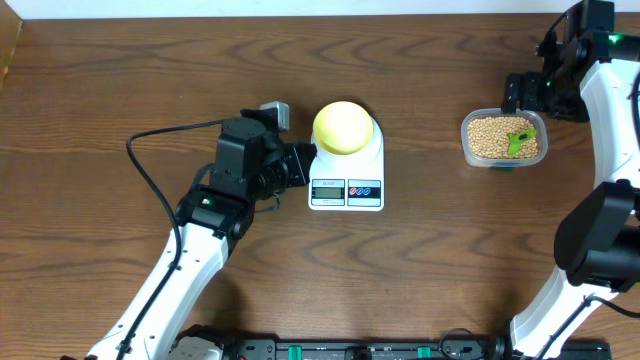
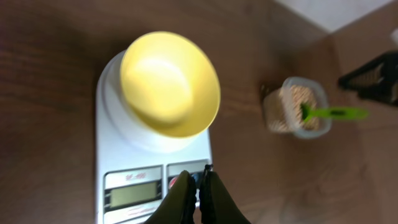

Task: Scoop item into bowl and weigh 50g on scale
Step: 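Move the left gripper down to the scale's front button panel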

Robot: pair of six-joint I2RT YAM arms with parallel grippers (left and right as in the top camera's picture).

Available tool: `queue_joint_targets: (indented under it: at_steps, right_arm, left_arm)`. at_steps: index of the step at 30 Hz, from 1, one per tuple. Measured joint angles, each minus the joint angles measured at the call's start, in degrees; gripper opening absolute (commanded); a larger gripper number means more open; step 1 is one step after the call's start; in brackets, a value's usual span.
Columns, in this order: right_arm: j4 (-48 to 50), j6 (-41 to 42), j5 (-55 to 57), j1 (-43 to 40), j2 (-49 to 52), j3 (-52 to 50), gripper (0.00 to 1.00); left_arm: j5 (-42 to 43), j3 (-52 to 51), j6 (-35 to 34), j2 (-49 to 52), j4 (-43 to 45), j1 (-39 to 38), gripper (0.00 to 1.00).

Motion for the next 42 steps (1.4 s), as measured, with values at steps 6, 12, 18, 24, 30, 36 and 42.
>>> queue_joint_targets:
  at_steps: [6,12,18,24,30,36,42]
  right_arm:
    - [0.0,0.0,0.0,0.0,0.0,0.0,0.99]
    - [0.0,0.0,0.0,0.0,0.0,0.0,0.99]
    - [0.0,0.0,0.0,0.0,0.0,0.0,0.99]
    - [0.0,0.0,0.0,0.0,0.0,0.0,0.99]
    - [0.0,0.0,0.0,0.0,0.0,0.0,0.99]
    - [0.0,0.0,0.0,0.0,0.0,0.0,0.99]
    - [0.0,0.0,0.0,0.0,0.0,0.0,0.99]
  left_arm:
    - [0.4,0.0,8.2,0.0,-8.9,-1.7,0.08]
    - [-0.1,2.4,18.2,0.1,-28.9,-5.7,0.08]
    - [-4.6,12.6,24.7,2.7,-42.4,-9.6,0.09]
    - [-10.9,15.9,28.7,12.5,-40.8,-16.9,0.48]
    - [-17.4,15.8,30.6,22.3,-29.0,-23.1,0.76]
    - [-20.0,15.8,25.6,25.9,-15.8,-26.9,0.79]
    - [-22.2,15.8,14.7,28.0,-10.4,-27.2,0.79]
